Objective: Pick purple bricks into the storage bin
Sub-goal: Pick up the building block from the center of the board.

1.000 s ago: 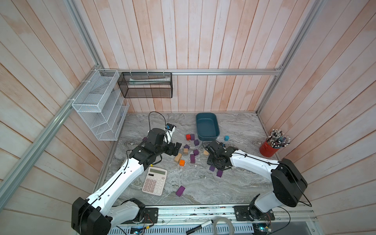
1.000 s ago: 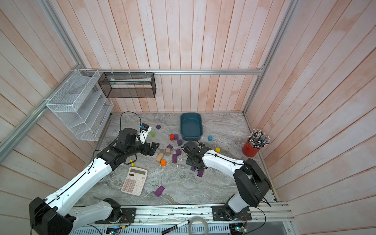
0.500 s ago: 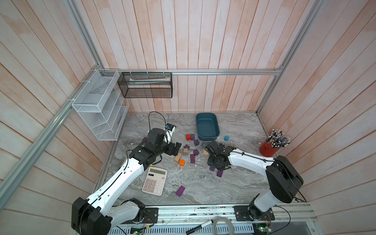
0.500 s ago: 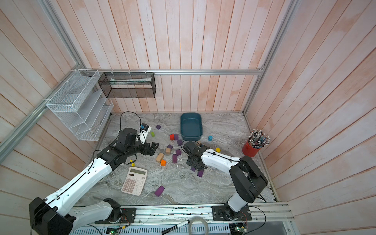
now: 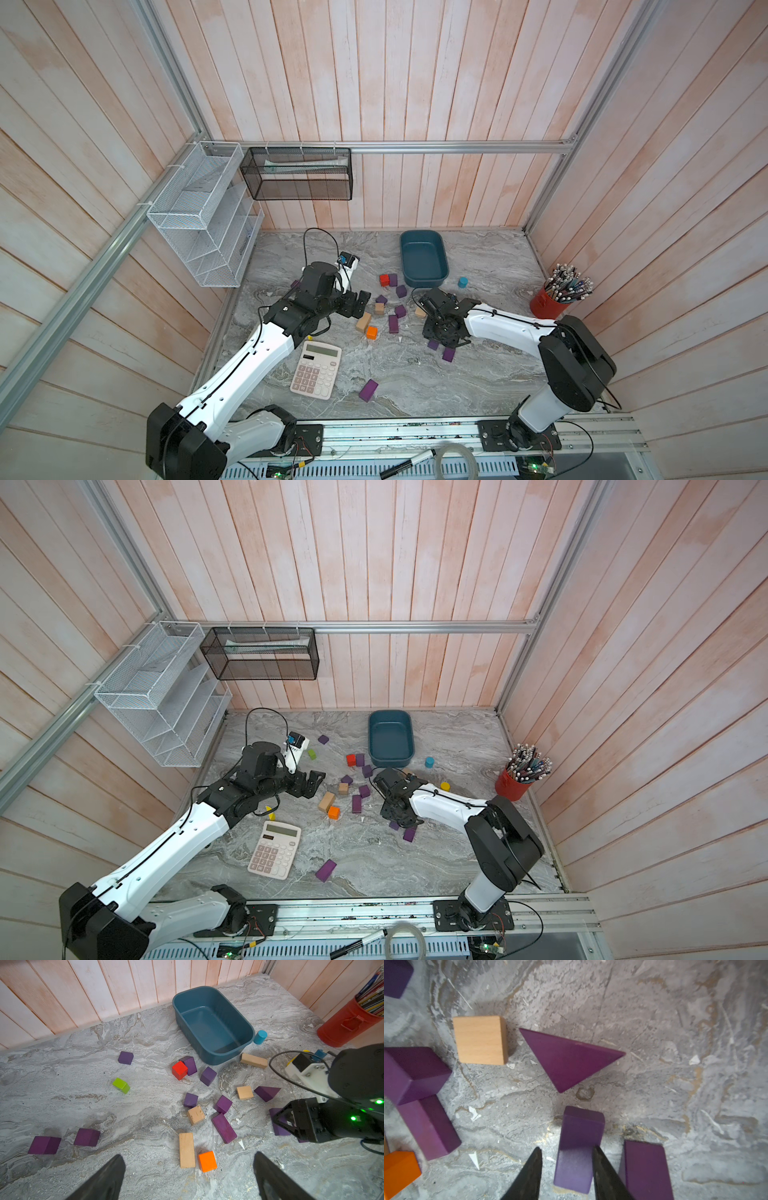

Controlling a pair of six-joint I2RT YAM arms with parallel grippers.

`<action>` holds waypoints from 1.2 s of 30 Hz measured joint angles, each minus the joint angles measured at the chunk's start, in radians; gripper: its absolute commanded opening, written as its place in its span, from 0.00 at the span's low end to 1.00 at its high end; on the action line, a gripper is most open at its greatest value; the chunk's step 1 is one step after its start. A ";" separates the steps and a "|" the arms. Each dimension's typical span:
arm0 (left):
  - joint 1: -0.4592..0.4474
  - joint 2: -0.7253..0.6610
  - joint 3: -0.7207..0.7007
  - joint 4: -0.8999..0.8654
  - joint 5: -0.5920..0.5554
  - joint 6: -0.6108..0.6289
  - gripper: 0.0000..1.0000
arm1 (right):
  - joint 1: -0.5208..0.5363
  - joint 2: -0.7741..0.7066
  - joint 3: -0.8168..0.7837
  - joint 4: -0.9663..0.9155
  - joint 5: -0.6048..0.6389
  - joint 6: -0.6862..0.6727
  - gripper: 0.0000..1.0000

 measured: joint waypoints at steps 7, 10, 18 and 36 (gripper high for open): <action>0.000 0.000 0.000 0.000 0.003 0.000 0.97 | 0.000 -0.005 -0.006 0.008 -0.003 0.000 0.42; 0.000 0.000 0.000 0.000 0.003 0.000 0.97 | -0.001 -0.006 -0.006 0.008 -0.003 0.000 0.42; 0.000 0.002 0.000 0.000 0.003 0.000 0.97 | -0.001 -0.013 -0.006 -0.001 0.008 0.000 0.42; 0.000 0.006 0.000 0.000 0.004 0.000 0.97 | -0.002 -0.025 -0.034 -0.010 0.007 0.000 0.50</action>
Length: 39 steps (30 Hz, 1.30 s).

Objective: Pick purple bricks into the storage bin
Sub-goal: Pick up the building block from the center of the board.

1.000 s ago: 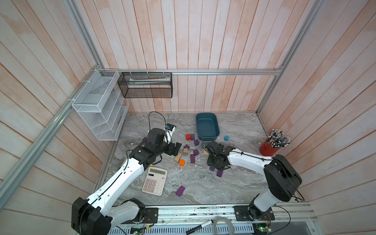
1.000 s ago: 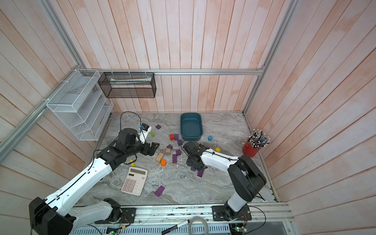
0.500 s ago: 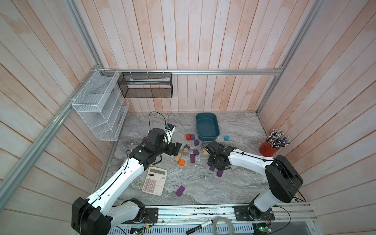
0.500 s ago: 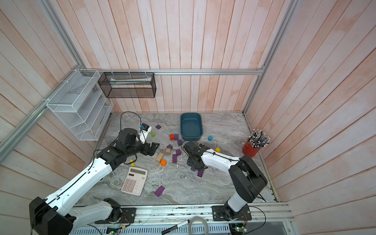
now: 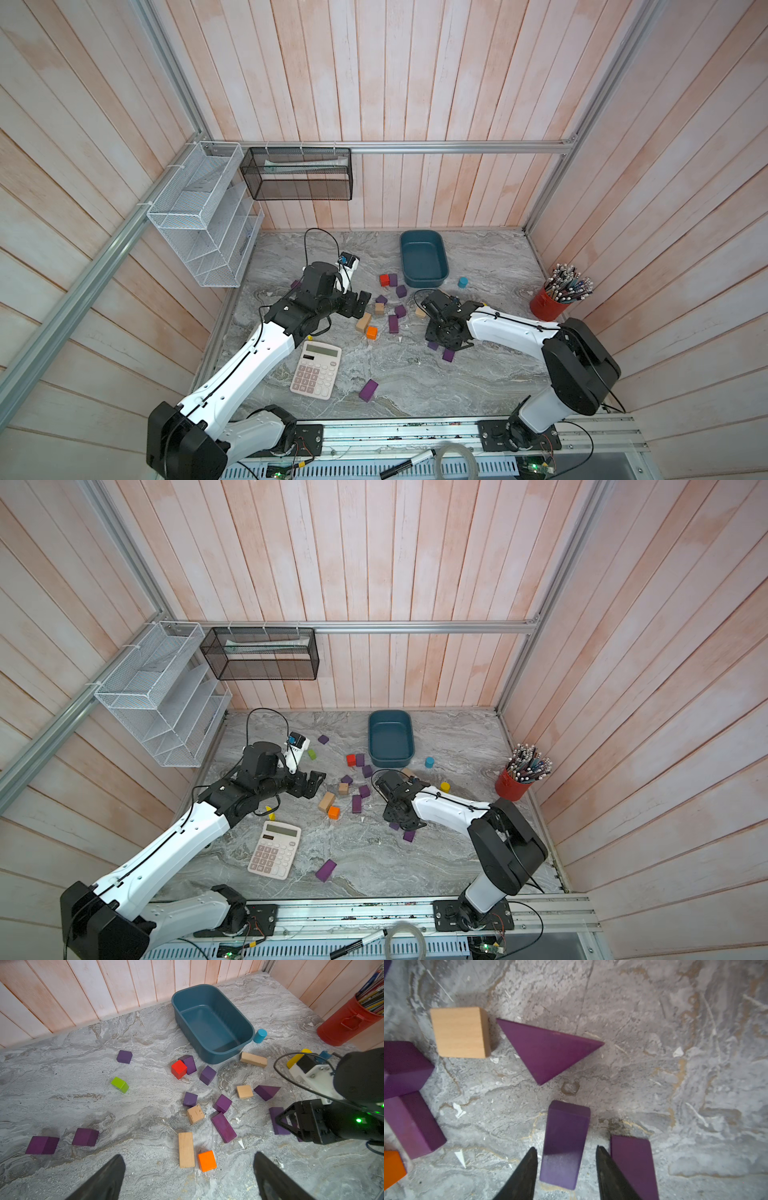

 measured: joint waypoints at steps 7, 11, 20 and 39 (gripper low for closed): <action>0.000 0.000 0.000 0.000 0.000 -0.003 0.97 | -0.002 0.027 0.000 0.006 -0.002 0.000 0.50; 0.000 0.000 0.000 0.000 0.000 -0.003 0.97 | -0.005 0.046 0.000 0.014 -0.003 -0.004 0.48; 0.000 0.000 0.000 -0.003 0.000 -0.003 0.97 | -0.006 0.064 0.016 0.008 0.003 -0.027 0.40; 0.000 0.001 0.000 -0.004 0.000 -0.003 0.97 | -0.006 0.067 0.132 -0.050 0.063 -0.095 0.23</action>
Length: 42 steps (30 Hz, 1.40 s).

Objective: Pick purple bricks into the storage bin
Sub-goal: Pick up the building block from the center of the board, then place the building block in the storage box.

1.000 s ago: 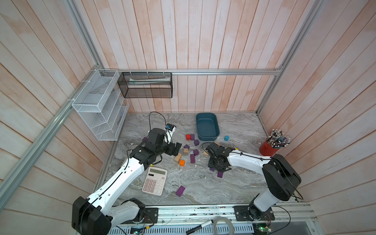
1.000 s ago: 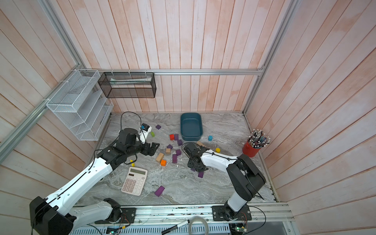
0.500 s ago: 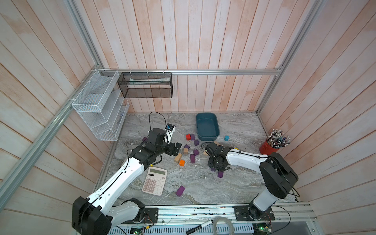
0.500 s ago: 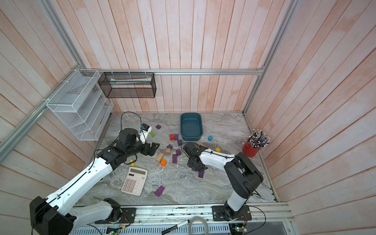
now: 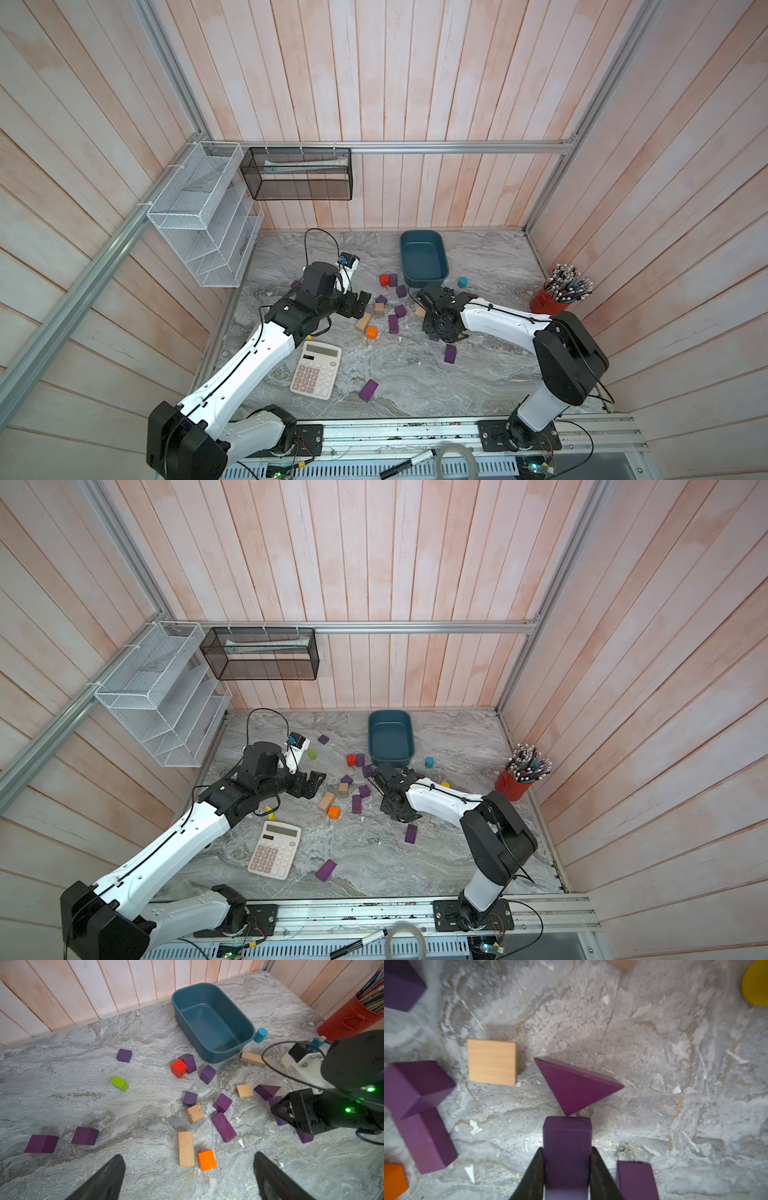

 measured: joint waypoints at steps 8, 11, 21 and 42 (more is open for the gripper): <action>-0.001 0.001 0.000 0.000 0.000 0.000 0.97 | -0.020 -0.010 0.122 -0.042 0.014 -0.065 0.23; -0.003 0.006 0.000 0.000 0.000 0.000 0.97 | -0.046 -0.018 0.174 -0.055 0.019 -0.090 0.23; -0.007 0.047 0.000 0.000 0.000 -0.001 0.97 | -0.114 -0.021 0.297 -0.079 0.029 -0.137 0.24; -0.021 0.099 0.000 -0.001 -0.008 -0.004 0.97 | -0.303 0.109 0.580 -0.058 0.002 -0.229 0.23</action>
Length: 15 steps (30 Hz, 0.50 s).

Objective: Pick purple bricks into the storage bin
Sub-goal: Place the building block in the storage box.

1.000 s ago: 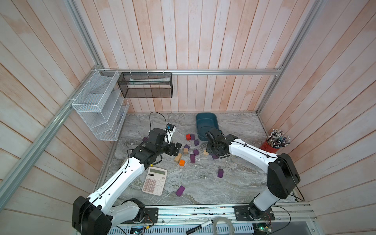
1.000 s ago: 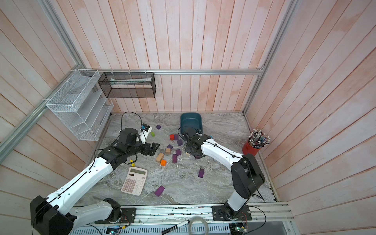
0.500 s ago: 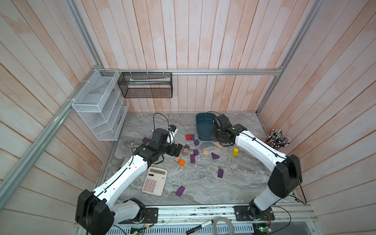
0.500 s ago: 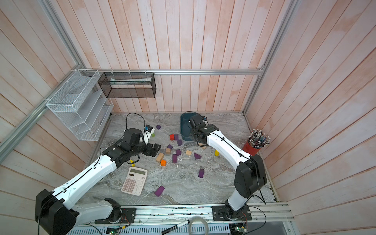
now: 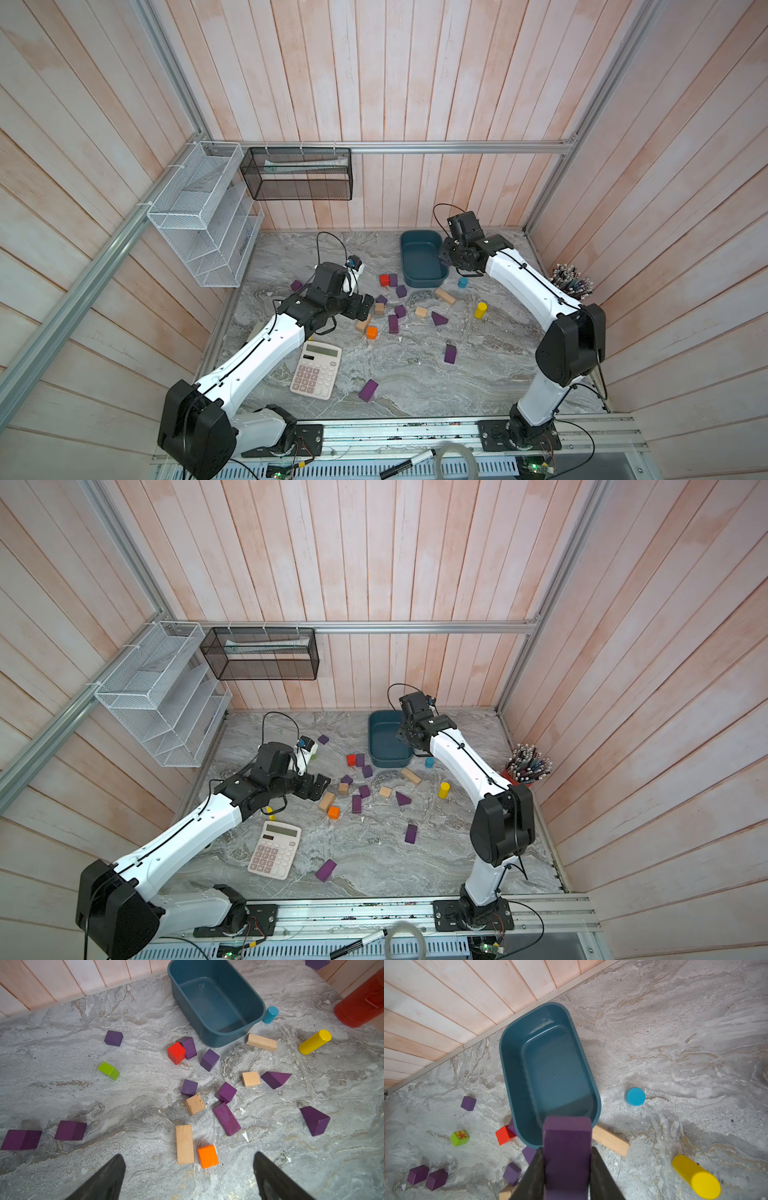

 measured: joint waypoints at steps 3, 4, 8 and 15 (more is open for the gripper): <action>-0.027 0.002 0.000 -0.003 -0.019 0.000 0.97 | -0.039 0.024 0.019 0.023 -0.015 -0.024 0.23; -0.037 0.002 0.000 -0.003 -0.024 0.001 0.97 | -0.052 0.034 0.029 0.035 -0.021 -0.032 0.23; -0.063 0.003 0.000 -0.005 -0.035 0.001 0.97 | -0.089 0.092 0.093 0.068 -0.043 -0.063 0.23; -0.063 0.019 0.000 -0.017 -0.053 0.001 0.97 | -0.095 0.251 0.235 0.098 -0.084 -0.126 0.23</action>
